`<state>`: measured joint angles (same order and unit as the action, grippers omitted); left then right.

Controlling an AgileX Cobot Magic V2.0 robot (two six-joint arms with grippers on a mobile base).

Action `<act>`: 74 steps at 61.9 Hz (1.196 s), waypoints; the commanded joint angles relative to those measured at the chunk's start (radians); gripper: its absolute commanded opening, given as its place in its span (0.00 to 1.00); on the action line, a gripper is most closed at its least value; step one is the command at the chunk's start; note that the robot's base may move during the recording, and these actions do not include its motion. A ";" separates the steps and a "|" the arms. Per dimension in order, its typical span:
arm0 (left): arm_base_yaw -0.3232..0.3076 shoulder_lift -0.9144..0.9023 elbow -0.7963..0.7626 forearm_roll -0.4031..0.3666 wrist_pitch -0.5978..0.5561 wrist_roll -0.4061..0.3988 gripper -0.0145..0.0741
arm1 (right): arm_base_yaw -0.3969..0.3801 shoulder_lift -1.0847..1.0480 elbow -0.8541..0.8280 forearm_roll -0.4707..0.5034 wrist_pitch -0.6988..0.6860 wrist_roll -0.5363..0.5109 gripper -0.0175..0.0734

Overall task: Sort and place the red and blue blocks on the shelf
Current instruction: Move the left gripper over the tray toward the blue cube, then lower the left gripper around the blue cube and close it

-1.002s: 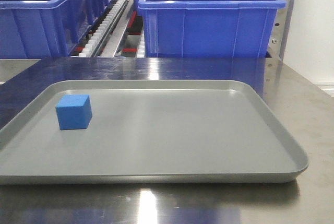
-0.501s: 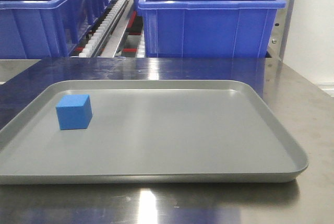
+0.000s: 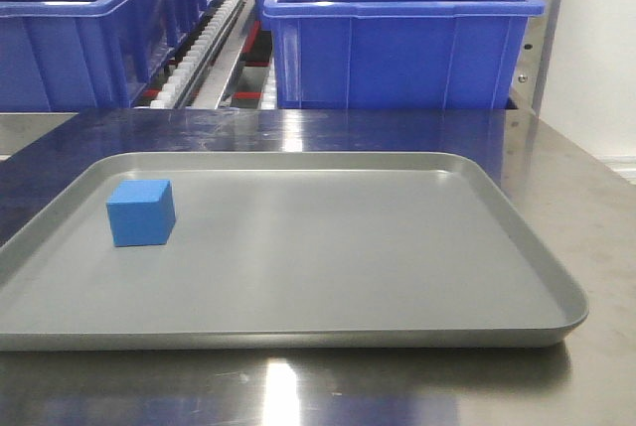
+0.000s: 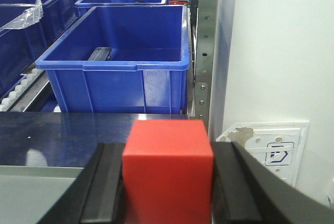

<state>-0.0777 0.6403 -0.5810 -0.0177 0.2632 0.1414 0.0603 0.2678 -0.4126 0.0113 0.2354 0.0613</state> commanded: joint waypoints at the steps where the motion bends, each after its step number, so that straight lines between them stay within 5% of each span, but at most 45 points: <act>1: -0.066 0.064 -0.070 -0.009 -0.025 0.000 0.30 | -0.009 0.010 -0.028 -0.011 -0.095 -0.009 0.25; 26: -0.422 0.428 -0.255 -0.007 0.212 -0.018 0.30 | -0.009 0.010 -0.028 -0.011 -0.095 -0.009 0.25; 39: -0.492 0.612 -0.379 0.084 0.287 -0.391 0.30 | -0.009 0.010 -0.028 -0.011 -0.095 -0.009 0.25; 48: -0.523 0.748 -0.488 0.276 0.500 -0.840 0.31 | -0.009 0.010 -0.028 -0.011 -0.095 -0.009 0.25; 50: -0.523 0.770 -0.505 0.302 0.548 -0.889 0.31 | -0.009 0.010 -0.028 -0.011 -0.095 -0.009 0.25; 57: -0.523 0.834 -0.554 0.366 0.609 -1.015 0.31 | -0.009 0.010 -0.028 -0.011 -0.095 -0.009 0.25; 65: -0.536 0.864 -0.605 0.341 0.627 -1.030 0.36 | -0.009 0.010 -0.028 -0.011 -0.095 -0.009 0.25; 74: -0.585 0.867 -0.645 0.309 0.632 -1.061 0.56 | -0.009 0.010 -0.028 -0.011 -0.094 -0.009 0.25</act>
<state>-0.6330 1.5400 -1.1761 0.2962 0.9076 -0.8802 0.0590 0.2678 -0.4126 0.0113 0.2354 0.0613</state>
